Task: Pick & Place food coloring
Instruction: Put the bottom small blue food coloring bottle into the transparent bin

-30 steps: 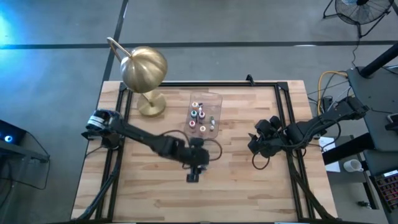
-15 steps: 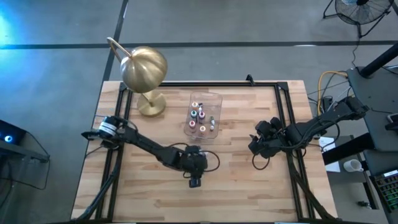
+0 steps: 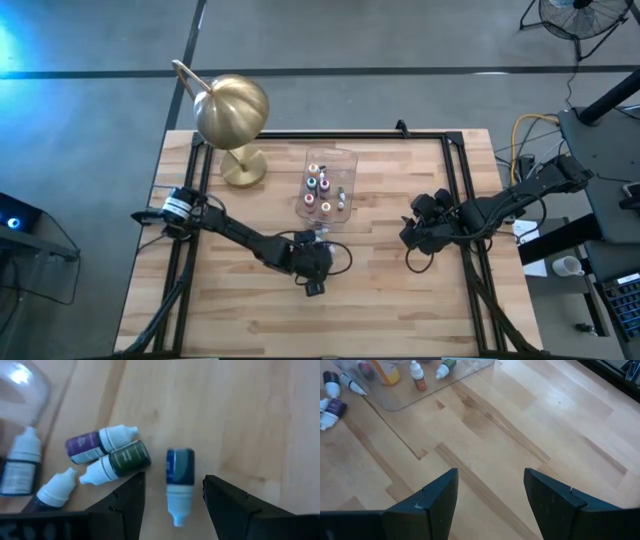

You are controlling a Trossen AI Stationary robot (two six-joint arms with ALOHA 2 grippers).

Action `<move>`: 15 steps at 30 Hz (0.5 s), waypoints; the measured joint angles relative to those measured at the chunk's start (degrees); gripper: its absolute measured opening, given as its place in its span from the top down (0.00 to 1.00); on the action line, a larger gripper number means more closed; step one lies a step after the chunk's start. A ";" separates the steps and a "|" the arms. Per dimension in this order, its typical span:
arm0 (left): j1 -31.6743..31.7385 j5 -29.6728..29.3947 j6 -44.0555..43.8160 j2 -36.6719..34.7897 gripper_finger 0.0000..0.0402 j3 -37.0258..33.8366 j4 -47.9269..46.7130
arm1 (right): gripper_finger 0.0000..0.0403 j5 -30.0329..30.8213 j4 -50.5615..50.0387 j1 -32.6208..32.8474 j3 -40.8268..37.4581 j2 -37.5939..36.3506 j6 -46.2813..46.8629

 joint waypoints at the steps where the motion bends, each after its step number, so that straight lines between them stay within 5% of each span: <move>1: 0.00 0.47 0.00 0.09 0.57 -0.24 0.05 | 0.46 0.01 0.02 0.00 -0.05 0.00 0.01; 8: 0.00 1.60 0.03 1.09 0.59 -1.06 1.14 | 0.46 0.02 0.00 0.00 -0.72 0.00 0.17; 15: 0.28 0.66 0.59 1.26 0.77 -0.70 0.77 | 0.46 0.03 0.01 0.00 -0.73 0.00 0.19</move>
